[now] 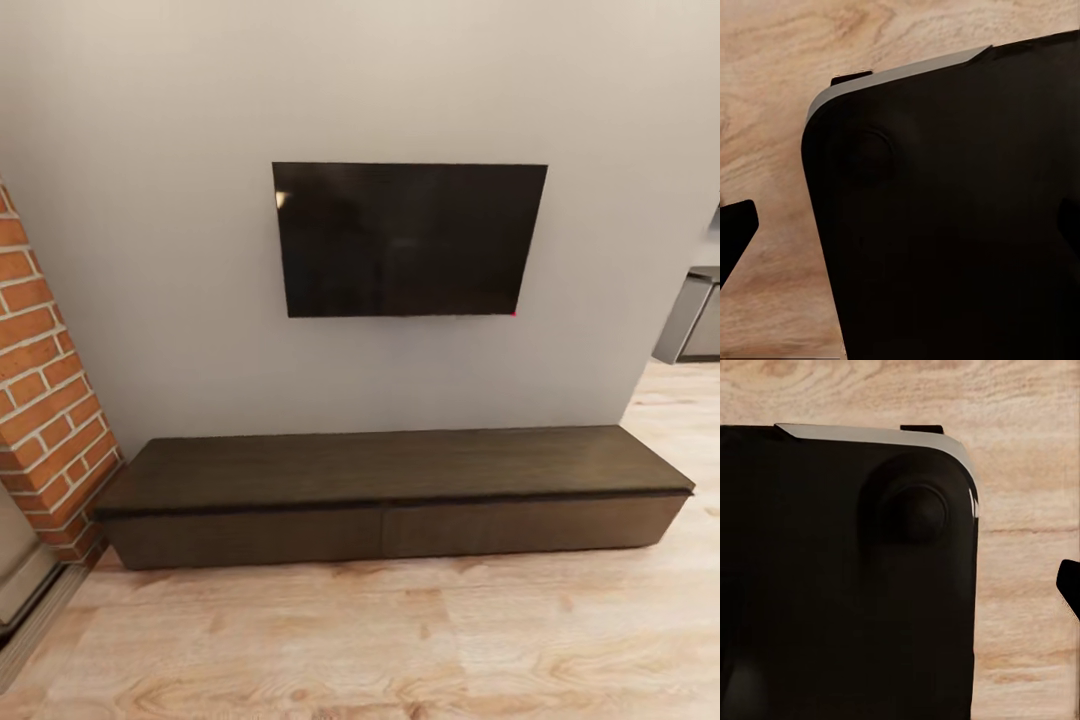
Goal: Place each of the two pumpkins and all three candles from the living room inside a cabinet in the living room (use any cabinet), then make sure every cabinet is closed, and position the cauldron so it is next to a table in the living room.
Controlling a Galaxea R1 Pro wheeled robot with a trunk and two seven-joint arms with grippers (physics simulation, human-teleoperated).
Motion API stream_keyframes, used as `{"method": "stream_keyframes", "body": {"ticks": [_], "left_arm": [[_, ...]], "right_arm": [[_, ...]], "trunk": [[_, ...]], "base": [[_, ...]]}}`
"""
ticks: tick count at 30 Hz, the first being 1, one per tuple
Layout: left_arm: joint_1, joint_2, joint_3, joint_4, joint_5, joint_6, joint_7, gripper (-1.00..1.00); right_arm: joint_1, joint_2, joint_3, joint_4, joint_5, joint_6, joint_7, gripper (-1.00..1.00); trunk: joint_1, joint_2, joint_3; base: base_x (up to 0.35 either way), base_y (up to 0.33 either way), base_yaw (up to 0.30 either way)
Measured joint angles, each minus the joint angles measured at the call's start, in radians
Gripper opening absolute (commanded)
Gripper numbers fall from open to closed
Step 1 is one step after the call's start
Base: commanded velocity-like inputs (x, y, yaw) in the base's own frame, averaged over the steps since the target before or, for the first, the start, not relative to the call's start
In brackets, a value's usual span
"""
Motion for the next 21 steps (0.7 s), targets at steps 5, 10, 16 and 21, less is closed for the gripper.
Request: {"method": "stream_keyframes", "body": {"ticks": [5, 10, 16, 21], "left_arm": [[0.000, 0.000, 0.001, -0.002, 0.000, 0.000, 0.000, 1.00], [0.000, -0.001, 0.002, -0.004, 0.002, 0.000, 0.005, 1.00], [-0.004, -0.001, 0.006, -0.051, 0.009, 0.008, 0.014, 1.00], [-0.004, 0.000, 0.004, -0.090, 0.007, 0.015, 0.000, 1.00]], "right_arm": [[0.001, -0.001, -0.002, 0.000, -0.005, 0.001, 0.000, 1.00], [0.001, -0.001, 0.002, 0.000, -0.004, 0.001, 0.000, 1.00], [0.001, -0.001, 0.000, 0.000, -0.004, 0.001, 0.000, 1.00], [0.001, -0.001, 0.002, 0.000, -0.004, 0.001, 0.000, 1.00]], "trunk": [[0.000, 0.000, -0.002], [0.000, 0.000, -0.004], [0.000, 0.000, -0.005], [0.000, 0.000, -0.005]], "base": [[0.000, 0.000, 0.287], [0.000, 0.000, 0.239], [0.000, 0.000, 0.048], [0.000, 0.000, 0.003]]}}
